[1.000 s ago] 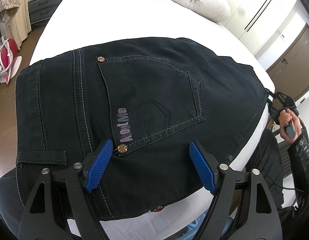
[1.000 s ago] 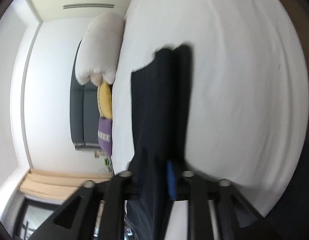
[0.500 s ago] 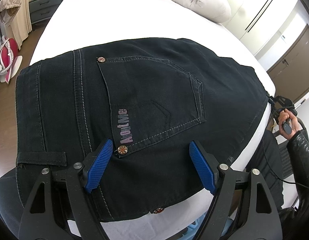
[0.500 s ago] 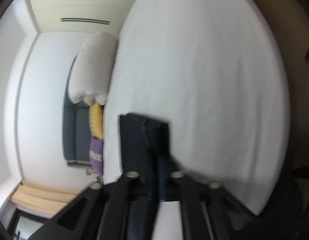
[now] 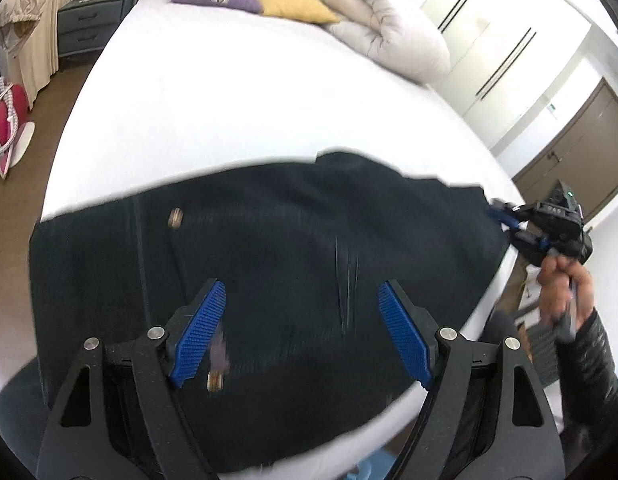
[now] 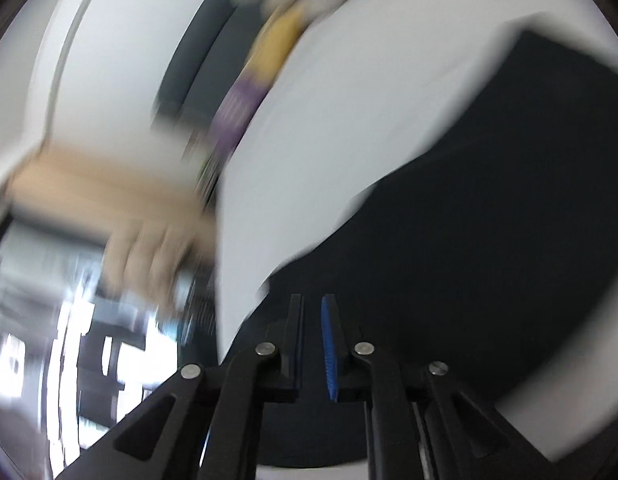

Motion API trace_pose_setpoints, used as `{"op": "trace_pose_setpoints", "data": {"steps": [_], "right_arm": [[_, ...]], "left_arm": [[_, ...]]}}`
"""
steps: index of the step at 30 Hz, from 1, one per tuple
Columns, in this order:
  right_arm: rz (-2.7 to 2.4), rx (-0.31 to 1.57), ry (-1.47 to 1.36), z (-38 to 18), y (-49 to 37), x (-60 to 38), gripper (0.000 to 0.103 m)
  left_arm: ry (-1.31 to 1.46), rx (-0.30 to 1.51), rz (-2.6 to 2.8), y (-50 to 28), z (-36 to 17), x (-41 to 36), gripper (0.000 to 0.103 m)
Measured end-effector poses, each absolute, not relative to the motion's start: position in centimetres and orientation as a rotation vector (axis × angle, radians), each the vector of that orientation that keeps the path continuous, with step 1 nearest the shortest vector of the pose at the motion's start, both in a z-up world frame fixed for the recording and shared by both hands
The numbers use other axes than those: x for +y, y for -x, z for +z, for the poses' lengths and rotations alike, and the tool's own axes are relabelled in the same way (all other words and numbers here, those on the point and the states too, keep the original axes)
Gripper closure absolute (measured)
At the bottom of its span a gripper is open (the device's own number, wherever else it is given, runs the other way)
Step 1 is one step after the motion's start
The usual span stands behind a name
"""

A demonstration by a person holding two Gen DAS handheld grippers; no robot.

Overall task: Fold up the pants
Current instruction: 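Open the right gripper and regrasp the folded leg edge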

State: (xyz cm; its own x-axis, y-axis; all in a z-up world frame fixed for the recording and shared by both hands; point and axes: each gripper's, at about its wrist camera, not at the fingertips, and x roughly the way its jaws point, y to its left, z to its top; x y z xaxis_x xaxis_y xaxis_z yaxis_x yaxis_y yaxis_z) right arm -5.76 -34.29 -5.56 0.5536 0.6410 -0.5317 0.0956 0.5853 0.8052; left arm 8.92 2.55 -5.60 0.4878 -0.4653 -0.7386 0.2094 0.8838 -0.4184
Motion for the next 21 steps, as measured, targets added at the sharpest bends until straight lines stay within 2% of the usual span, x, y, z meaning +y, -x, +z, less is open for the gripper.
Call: {"op": "trace_pose_setpoints", "data": {"steps": [4,8,10,17,21], "right_arm": [[0.556,1.147,-0.808,-8.1,-0.2,-23.3,0.092],[0.545,1.249,-0.867,-12.6,-5.0,-20.7,0.092],[0.487,1.253,-0.909,-14.3,-6.3,-22.3,0.103],[0.227,1.009,-1.165,-16.1,-5.9,-36.4,0.103],[-0.026,0.855,-1.146,-14.7,-3.9,-45.6,0.103]], "left_arm": [[0.295,0.995,-0.408,-12.7,-6.7,2.1,0.024],[0.256,1.073,-0.373,-15.5,-9.4,2.3,0.024],[0.272,1.095,-0.372,-15.9,-10.9,3.3,0.025],[0.338,1.058,-0.427,-15.7,-11.5,5.1,0.026],[0.334,1.052,-0.435,-15.5,-11.5,5.2,0.027]]}}
